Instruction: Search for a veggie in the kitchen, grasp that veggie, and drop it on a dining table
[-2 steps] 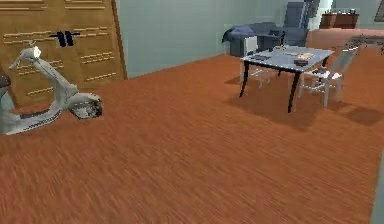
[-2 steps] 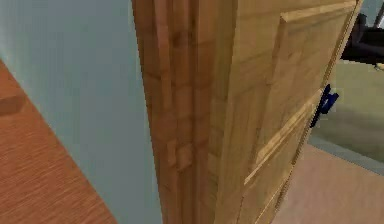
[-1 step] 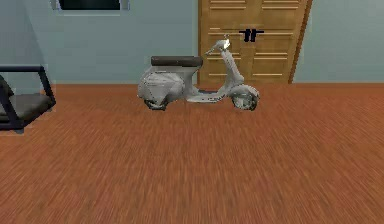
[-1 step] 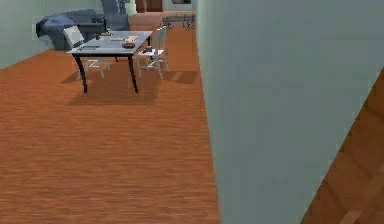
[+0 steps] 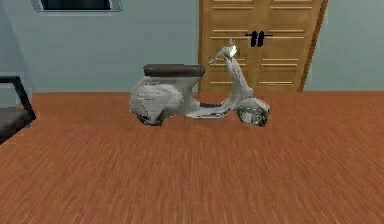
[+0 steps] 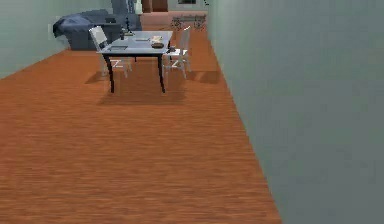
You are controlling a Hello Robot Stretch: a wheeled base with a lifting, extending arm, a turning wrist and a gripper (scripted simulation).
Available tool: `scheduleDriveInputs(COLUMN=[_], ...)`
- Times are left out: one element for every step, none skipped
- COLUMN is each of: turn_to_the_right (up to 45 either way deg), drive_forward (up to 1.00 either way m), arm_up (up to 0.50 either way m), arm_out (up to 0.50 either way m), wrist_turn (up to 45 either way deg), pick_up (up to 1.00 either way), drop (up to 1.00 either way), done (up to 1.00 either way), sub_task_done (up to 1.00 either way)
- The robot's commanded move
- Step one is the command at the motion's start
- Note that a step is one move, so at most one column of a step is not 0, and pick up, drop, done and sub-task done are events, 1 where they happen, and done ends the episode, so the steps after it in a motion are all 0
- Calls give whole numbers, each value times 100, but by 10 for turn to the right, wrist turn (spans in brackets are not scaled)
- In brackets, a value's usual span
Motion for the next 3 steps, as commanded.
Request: scheduleDriveInputs(turn_to_the_right=[450,120,0], drive_forward=[0,0,100], arm_up=[0,0,0], arm_out=[0,0,0], wrist_turn=[0,0,0], pick_up=[0,0,0], drop=[0,0,0], done=[0,0,0], sub_task_done=[0,0,0])
